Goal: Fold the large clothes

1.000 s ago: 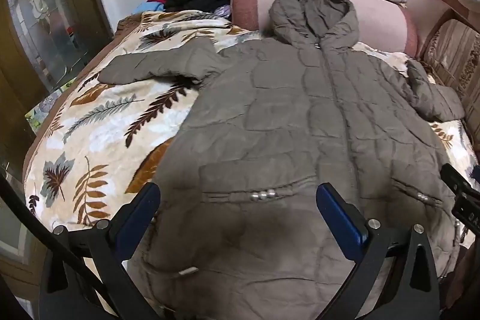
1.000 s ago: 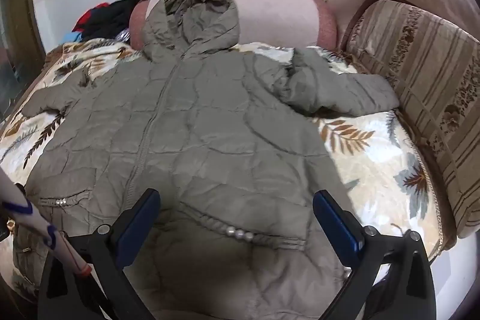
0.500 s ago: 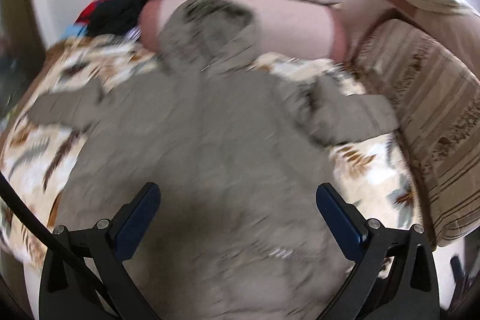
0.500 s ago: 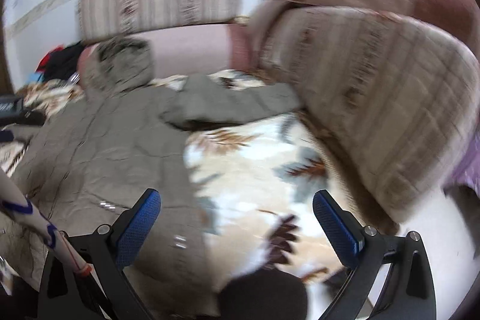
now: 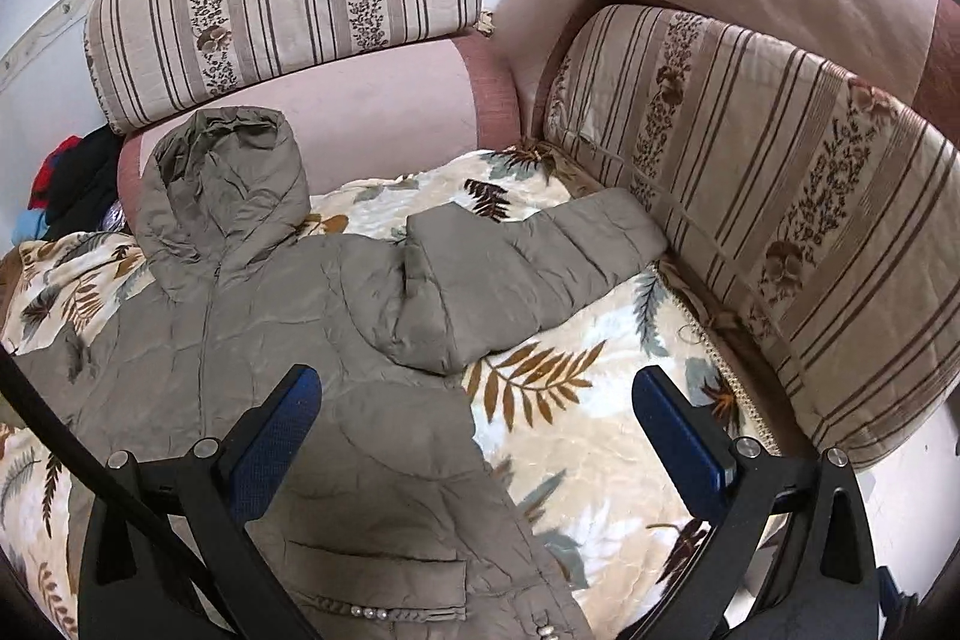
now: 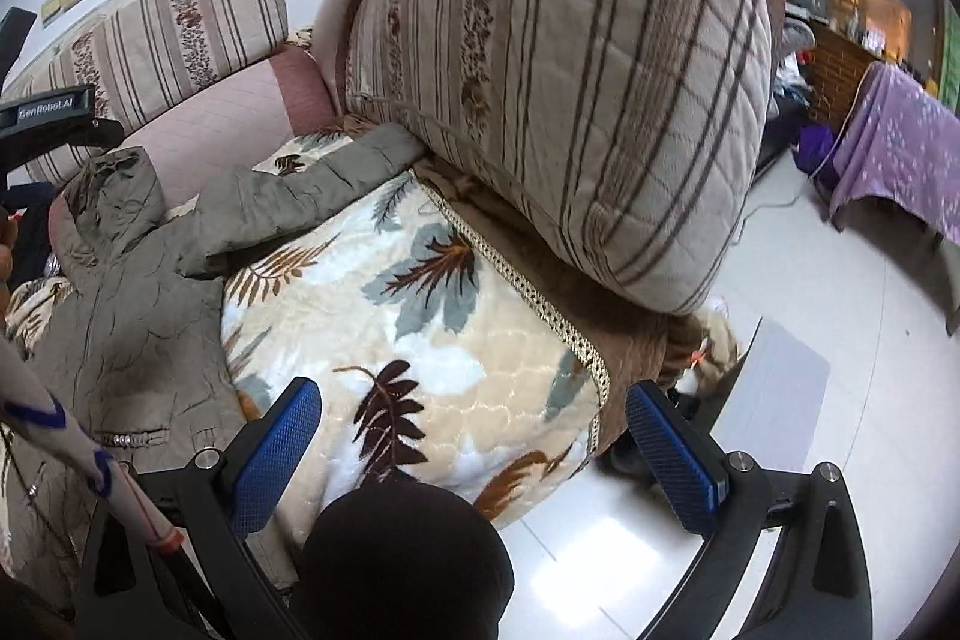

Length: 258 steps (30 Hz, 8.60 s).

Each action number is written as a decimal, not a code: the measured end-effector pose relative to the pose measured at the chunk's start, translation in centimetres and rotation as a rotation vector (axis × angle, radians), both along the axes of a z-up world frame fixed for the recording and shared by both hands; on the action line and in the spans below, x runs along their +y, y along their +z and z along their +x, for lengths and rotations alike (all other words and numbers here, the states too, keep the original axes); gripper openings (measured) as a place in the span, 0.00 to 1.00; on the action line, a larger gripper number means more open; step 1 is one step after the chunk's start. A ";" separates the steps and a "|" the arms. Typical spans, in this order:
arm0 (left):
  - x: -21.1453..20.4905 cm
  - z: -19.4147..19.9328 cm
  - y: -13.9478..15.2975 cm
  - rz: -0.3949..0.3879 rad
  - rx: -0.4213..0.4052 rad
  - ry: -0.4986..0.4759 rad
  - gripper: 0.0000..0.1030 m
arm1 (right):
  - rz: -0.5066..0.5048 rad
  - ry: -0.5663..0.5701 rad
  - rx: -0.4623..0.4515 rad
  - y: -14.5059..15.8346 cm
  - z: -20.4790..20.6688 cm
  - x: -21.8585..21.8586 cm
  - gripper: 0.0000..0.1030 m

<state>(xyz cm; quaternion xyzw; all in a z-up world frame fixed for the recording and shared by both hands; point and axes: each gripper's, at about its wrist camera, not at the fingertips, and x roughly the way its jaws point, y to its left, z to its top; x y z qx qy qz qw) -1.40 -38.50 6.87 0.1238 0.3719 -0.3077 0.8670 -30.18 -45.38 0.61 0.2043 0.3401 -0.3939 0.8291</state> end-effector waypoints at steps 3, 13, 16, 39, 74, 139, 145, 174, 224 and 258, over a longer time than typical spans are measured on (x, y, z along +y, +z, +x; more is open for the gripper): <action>0.5 0.5 -0.6 0.010 0.016 0.016 1.00 | -0.010 0.004 0.005 0.2 0.3 0.3 1.00; 4.6 0.9 0.4 -0.003 -0.011 0.070 1.00 | -0.045 0.032 0.004 1.2 1.3 2.3 1.00; 8.0 1.1 1.3 -0.008 -0.034 0.133 1.00 | -0.039 0.089 -0.003 1.5 2.8 3.0 1.00; 28.7 -0.5 0.8 0.213 -0.142 0.579 0.96 | 0.000 0.647 0.022 0.1 21.7 11.6 1.00; 37.5 8.4 -18.9 0.194 0.165 0.568 1.00 | -0.016 0.726 0.175 0.0 33.5 24.0 1.00; 25.1 21.2 -6.5 -0.165 0.229 0.138 0.57 | 0.113 0.474 0.075 -4.0 28.5 12.4 0.97; 28.8 14.6 -6.2 -0.106 0.141 0.182 0.67 | 0.238 0.516 0.062 -5.2 31.1 11.0 0.97; 36.1 4.9 -8.3 -0.015 0.088 0.347 0.67 | 0.319 0.501 0.126 -10.1 46.6 6.5 0.42; 35.1 5.0 -10.2 0.012 0.167 0.375 0.68 | 0.014 0.065 -0.192 8.0 34.9 -15.3 0.08; 50.0 5.2 -13.0 -0.134 0.208 0.605 0.68 | -0.016 1.143 0.202 -6.6 51.5 37.6 0.61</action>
